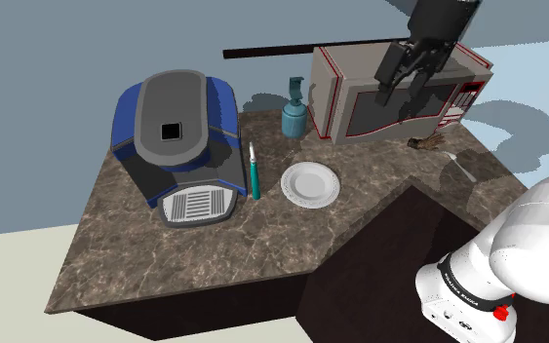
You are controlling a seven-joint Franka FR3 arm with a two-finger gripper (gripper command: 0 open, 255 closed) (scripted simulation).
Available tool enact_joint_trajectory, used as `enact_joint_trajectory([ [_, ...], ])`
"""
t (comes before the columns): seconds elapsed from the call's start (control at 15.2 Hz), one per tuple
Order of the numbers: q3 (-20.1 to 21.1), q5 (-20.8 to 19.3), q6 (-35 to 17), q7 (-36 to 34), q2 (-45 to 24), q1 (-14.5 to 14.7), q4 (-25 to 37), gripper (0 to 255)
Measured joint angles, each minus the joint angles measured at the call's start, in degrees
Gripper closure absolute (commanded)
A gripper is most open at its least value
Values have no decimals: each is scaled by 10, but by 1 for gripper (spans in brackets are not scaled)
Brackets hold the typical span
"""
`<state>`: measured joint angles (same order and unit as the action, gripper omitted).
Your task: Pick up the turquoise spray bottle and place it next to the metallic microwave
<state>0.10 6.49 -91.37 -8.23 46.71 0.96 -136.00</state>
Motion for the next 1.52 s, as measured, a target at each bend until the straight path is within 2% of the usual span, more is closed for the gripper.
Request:
enact_joint_trajectory([
  [0.2,7,0,-21,-4,-17,0,-4,0],
  [0.46,33,4,-94,-24,-65,3,-26,0],
  [0.99,91,-4,-238,-80,-212,5,-19,0],
  [1.52,134,-61,-355,-152,-394,-5,45,0],
])
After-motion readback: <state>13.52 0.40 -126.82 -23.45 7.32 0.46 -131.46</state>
